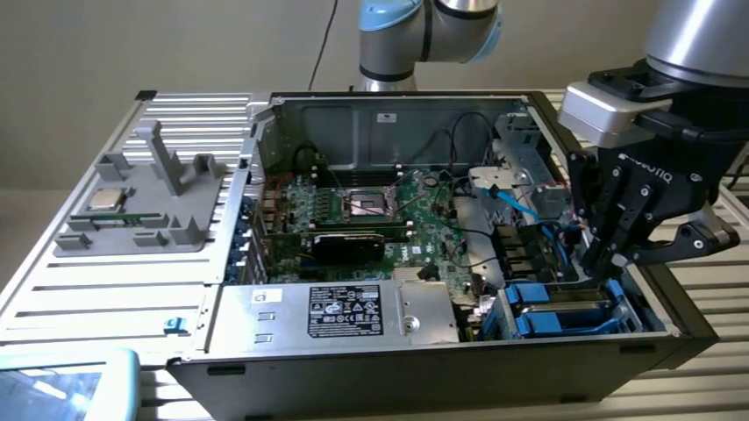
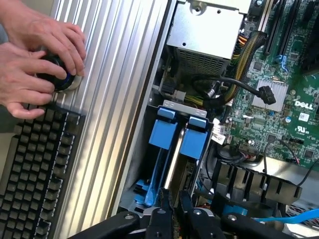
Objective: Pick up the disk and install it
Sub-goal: 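Insert the first disk wire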
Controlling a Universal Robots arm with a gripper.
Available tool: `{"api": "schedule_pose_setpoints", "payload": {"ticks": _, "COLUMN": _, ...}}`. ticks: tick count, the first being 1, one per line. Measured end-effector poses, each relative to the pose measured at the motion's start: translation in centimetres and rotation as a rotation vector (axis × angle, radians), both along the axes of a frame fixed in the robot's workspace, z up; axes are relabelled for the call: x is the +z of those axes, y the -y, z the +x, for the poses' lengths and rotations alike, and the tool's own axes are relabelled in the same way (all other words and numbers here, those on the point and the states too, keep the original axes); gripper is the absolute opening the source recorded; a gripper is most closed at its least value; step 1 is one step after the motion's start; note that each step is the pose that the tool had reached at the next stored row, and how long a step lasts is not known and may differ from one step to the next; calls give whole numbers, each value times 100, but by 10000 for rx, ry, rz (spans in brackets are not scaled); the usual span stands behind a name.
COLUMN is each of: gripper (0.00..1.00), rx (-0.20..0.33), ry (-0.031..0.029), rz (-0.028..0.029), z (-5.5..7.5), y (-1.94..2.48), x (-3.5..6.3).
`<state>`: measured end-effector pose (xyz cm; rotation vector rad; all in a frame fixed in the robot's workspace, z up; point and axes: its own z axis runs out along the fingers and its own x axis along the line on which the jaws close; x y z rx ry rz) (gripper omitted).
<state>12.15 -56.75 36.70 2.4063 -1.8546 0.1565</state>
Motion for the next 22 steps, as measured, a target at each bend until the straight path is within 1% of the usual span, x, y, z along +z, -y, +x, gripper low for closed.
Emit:
{"api": "schedule_pose_setpoints", "payload": {"ticks": 3, "gripper": 17, "rx": -104, "ry": -95, "rz": -2, "z": 6, "y": -4, "x": -14}}
{"api": "schedule_pose_setpoints", "payload": {"ticks": 4, "gripper": 17, "rx": -128, "ry": -114, "rz": -3, "z": 11, "y": -6, "x": -16}}
{"api": "schedule_pose_setpoints", "payload": {"ticks": 7, "gripper": 17, "rx": -159, "ry": -140, "rz": -3, "z": 29, "y": -10, "x": -17}}
{"api": "schedule_pose_setpoints", "payload": {"ticks": 12, "gripper": 17, "rx": -160, "ry": -140, "rz": -4, "z": 29, "y": -8, "x": -17}}
{"api": "schedule_pose_setpoints", "payload": {"ticks": 14, "gripper": 17, "rx": -160, "ry": -140, "rz": -3, "z": 29, "y": 0, "x": -16}}
{"api": "schedule_pose_setpoints", "payload": {"ticks": 22, "gripper": 17, "rx": -159, "ry": -140, "rz": -6, "z": 29, "y": 2, "x": -16}}
